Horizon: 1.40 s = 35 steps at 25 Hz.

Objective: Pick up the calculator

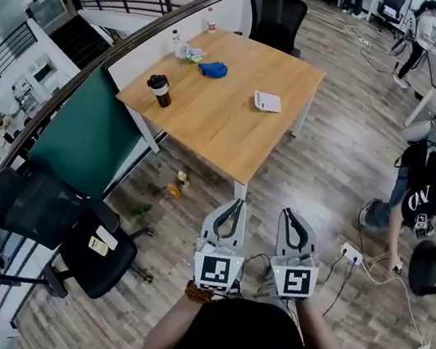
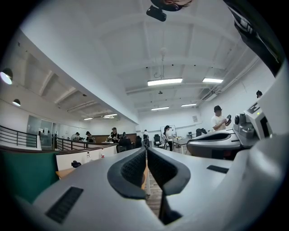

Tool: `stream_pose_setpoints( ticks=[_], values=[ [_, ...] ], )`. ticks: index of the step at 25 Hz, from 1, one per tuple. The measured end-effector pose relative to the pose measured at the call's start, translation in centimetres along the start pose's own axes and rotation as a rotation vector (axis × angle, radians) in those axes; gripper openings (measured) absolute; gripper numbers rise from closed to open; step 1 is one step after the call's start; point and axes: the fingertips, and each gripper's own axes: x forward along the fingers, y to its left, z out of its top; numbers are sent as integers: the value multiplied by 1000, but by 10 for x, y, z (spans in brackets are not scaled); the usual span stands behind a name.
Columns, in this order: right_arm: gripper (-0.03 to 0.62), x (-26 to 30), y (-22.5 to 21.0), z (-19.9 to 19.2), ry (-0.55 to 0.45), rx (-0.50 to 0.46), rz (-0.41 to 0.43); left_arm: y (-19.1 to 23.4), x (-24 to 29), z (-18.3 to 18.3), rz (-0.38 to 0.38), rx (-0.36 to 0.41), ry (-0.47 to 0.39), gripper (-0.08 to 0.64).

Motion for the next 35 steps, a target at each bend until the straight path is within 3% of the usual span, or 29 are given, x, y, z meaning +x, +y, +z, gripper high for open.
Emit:
stream_pose_setpoints(
  ticks=[17,35],
  values=[
    [20,41,-39,-17,15,21,32,0,52,-8,39,3,13,31],
    [21,99,-130,-52,44,81,82,-23,153,-27,88,40,56,31]
  ],
)
